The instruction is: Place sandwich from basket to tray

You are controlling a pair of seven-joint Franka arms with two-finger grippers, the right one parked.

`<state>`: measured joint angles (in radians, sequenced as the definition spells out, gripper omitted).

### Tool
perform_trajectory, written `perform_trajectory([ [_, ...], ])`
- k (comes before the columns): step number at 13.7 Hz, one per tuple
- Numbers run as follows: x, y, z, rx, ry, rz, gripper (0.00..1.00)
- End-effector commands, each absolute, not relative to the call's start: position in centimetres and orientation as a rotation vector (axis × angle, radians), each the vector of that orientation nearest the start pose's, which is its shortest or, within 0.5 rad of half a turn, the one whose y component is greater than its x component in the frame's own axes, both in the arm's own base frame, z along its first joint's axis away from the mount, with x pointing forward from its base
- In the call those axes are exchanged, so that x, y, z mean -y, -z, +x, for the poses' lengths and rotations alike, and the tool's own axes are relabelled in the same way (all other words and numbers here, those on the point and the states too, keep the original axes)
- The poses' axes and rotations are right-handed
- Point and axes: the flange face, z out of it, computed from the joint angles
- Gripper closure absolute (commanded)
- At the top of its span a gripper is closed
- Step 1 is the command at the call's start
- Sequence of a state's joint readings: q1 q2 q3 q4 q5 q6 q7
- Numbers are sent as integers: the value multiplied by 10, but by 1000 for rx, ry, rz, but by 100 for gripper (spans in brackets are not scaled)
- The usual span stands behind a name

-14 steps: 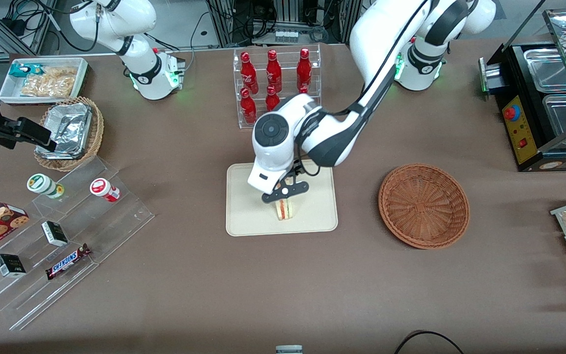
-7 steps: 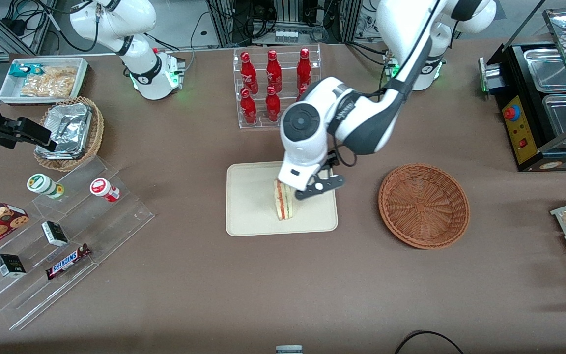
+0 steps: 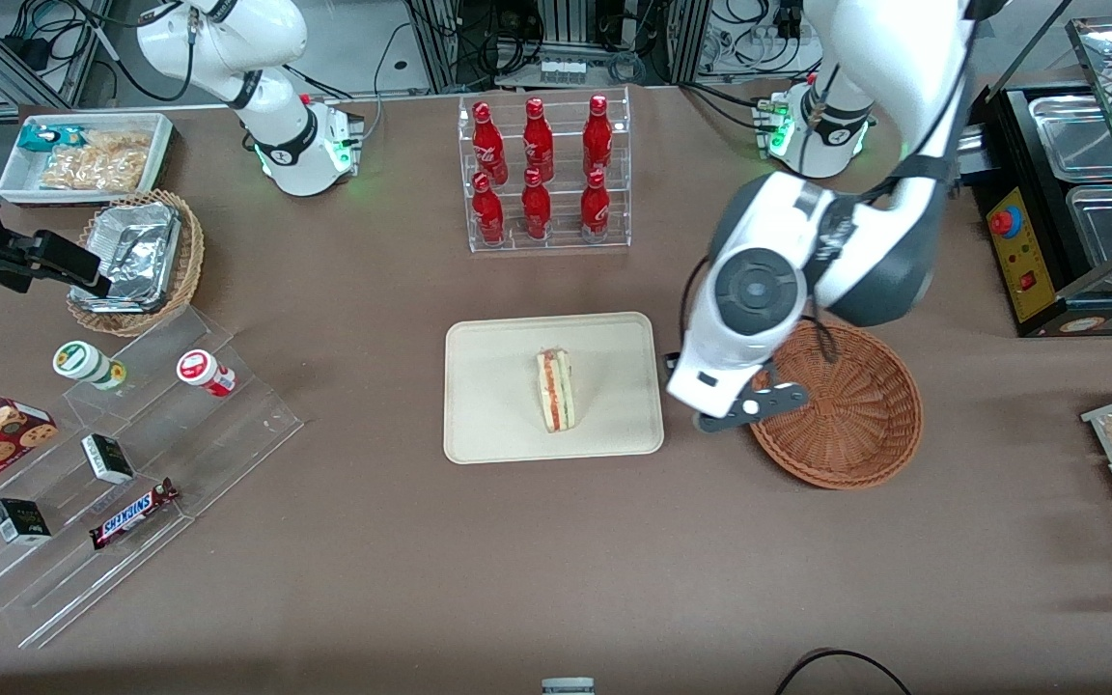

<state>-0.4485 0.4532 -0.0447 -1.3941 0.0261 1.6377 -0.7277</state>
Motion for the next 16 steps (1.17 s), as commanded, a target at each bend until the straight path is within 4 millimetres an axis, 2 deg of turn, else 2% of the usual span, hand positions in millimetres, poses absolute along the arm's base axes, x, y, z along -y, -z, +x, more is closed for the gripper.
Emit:
perform_trajectory([
  [1, 275, -450, 583, 294, -288, -3002, 0],
  [2, 266, -456, 582, 289, -304, -2998, 0],
  [4, 229, -474, 580, 283, -326, -3003, 0],
  [6, 198, -492, 564, 241, -330, -3022, 0],
  [8, 167, -511, 559, 242, -328, -3042, 0],
  [11, 110, -539, 550, 164, -384, -3053, 0],
  [13, 80, -559, 543, 100, -375, -3072, 0],
  [16, 59, -581, 534, 52, -354, -3084, 0],
])
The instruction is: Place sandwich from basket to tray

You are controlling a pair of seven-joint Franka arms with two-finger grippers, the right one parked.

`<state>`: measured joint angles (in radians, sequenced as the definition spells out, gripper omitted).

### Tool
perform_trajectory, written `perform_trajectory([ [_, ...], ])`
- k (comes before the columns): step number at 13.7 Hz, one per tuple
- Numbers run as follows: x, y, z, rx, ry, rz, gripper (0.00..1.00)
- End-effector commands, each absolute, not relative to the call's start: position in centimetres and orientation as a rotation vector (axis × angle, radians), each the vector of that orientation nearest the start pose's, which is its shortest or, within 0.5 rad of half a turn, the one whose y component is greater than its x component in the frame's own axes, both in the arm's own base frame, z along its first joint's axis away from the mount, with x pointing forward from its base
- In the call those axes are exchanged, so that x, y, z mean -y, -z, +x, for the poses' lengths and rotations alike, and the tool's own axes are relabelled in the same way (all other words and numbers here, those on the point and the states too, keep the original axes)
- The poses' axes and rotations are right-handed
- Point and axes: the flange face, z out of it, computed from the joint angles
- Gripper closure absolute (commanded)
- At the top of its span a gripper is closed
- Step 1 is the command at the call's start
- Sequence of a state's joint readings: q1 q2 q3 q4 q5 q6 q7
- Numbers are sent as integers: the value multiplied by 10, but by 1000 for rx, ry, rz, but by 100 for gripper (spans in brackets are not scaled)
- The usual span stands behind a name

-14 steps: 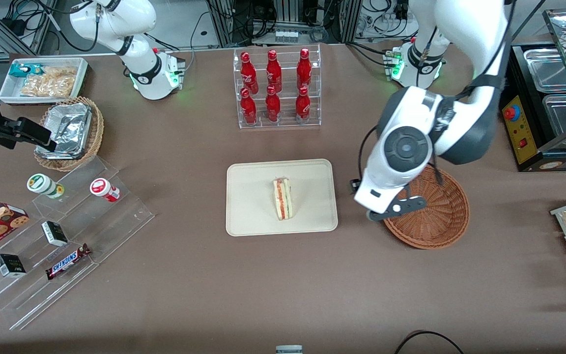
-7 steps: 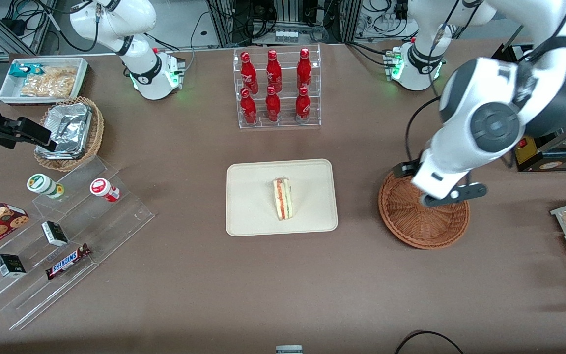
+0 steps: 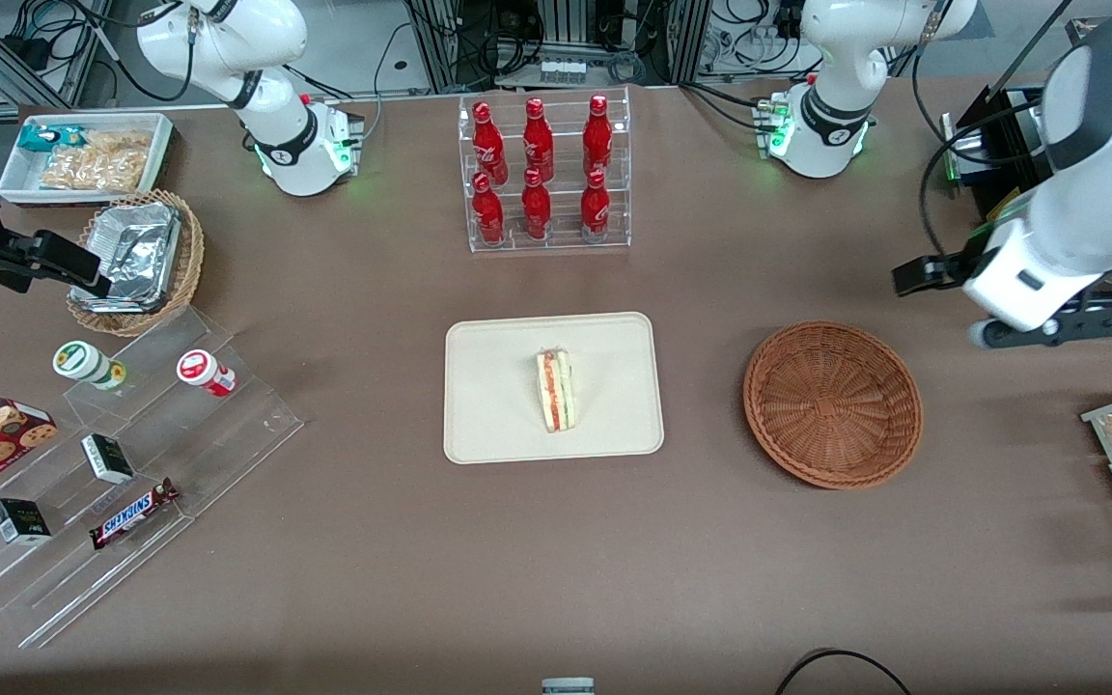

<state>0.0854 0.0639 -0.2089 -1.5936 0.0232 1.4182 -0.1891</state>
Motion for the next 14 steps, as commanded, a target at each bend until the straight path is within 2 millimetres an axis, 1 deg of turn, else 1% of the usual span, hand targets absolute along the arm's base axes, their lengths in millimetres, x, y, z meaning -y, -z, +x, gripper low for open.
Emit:
perform_trajectory([
  [1, 56, -585, 531, 38, -372, -3088, 0],
  [2, 52, -595, 529, 36, -367, -3094, 0],
  [4, 42, -610, 526, 64, -354, -3098, 0],
  [5, 36, -613, 525, 81, -351, -3097, 0],
  [7, 18, -624, 520, 120, -319, -3100, 0],
  [9, 2, -628, 521, 153, -294, -3110, 0],
  [11, 3, -630, 522, 151, -273, -3114, 0],
  [14, 6, -626, 534, 147, -171, -3125, 0],
])
